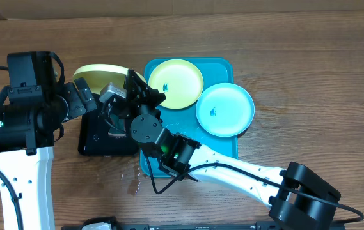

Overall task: Clean dirty plates on tray and stack at the side
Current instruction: 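Tilt the yellow plate over the black tray to drain it, right gripper, then carry the yellow plate right and set it on the table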

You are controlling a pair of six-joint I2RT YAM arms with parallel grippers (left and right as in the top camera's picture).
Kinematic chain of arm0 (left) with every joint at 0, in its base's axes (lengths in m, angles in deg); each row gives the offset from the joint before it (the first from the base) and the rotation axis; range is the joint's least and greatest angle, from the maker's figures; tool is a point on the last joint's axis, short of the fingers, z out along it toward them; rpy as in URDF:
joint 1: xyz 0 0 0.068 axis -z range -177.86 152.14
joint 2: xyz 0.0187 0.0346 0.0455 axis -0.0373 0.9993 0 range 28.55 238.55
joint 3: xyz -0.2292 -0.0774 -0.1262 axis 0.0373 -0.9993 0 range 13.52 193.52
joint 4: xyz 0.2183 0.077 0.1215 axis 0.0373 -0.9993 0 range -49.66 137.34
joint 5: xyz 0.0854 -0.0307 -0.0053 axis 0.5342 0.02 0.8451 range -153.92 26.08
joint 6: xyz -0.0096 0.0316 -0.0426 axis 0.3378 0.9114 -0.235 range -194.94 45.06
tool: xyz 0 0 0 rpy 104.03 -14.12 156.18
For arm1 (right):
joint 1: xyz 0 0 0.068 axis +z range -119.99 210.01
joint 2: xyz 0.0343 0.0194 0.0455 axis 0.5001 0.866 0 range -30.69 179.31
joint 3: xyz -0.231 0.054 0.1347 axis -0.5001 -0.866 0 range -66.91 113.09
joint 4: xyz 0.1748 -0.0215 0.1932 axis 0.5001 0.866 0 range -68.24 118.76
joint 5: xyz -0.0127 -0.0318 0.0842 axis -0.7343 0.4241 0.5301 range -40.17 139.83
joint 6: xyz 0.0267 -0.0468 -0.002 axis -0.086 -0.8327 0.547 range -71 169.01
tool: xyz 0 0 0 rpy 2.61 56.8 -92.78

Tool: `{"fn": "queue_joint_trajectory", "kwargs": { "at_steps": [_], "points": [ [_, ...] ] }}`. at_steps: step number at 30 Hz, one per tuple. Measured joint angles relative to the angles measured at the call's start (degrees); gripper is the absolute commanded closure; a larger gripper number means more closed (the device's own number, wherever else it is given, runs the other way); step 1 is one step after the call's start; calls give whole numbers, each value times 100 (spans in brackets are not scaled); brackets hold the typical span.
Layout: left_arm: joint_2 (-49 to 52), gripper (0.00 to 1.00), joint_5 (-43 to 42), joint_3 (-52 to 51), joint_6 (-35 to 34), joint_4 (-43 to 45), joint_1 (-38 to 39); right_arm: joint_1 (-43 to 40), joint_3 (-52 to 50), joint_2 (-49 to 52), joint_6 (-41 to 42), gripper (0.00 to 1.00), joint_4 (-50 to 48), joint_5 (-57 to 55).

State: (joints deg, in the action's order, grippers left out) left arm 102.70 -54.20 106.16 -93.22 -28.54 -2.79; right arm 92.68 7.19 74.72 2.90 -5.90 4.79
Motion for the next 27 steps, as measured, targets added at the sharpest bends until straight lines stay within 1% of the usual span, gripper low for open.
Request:
{"fn": "queue_joint_trajectory", "kwargs": {
  "at_steps": [7,11,13,15,17,21,24,27],
  "points": [
    [0,0,0,0,0,0,0,0,0,0,70,96,26,2],
    [0,0,-50,0,-20,48,2,24,0,0,426,96,267,111],
    [2,0,-70,0,-20,44,26,101,0,0,813,96,507,151],
    [2,0,-85,0,-22,63,24,122,20,-2,1381,96,885,225],
    [7,0,-140,0,-24,66,37,116,28,0,2168,96,1427,321],
    [11,0,-179,0,-24,68,44,-70,35,2,4304,96,2470,584],
    [11,0,-199,0,-24,68,44,-363,35,2,5344,96,2747,863],
    [11,0,-216,0,-24,68,44,-728,35,-24,6067,96,3115,1110]
  ]
}}
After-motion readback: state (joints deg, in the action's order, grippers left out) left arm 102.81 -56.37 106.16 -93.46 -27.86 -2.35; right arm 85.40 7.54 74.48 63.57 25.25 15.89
